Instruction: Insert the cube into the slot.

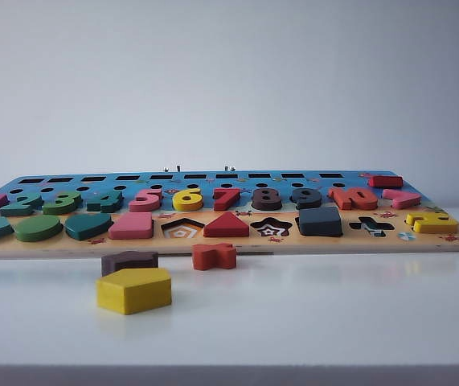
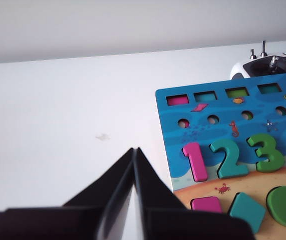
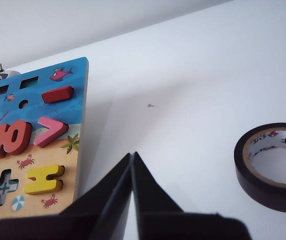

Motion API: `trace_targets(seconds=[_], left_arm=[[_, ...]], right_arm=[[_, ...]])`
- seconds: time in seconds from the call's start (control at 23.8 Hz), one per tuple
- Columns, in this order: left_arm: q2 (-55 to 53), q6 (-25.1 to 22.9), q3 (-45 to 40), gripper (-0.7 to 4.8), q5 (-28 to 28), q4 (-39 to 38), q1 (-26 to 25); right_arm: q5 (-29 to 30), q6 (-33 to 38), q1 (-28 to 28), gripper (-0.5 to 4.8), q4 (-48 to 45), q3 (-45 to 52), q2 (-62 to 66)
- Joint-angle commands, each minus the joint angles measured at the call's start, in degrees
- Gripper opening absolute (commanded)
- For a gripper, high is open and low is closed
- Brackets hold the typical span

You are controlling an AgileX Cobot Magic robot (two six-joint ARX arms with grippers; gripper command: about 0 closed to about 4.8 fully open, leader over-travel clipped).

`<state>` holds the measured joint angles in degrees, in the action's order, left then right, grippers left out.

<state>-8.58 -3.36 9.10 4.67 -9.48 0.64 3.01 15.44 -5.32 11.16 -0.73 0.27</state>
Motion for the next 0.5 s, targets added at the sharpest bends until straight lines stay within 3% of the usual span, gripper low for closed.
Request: trace_targets(seconds=[0.04, 0.5], left_arm=[[1.88, -0.13, -1.79, 0.17, -0.26, 1.09, -0.11], [7.67, -0.57, -8.46, 0.17, -0.44, 5.81, -0.11]], right_arm=[[-0.02, -0.07, 0.09, -0.04, 1.07, 0.26, -0.11], [-0.02, -0.07, 0.09, -0.04, 1.07, 0.26, -0.13]])
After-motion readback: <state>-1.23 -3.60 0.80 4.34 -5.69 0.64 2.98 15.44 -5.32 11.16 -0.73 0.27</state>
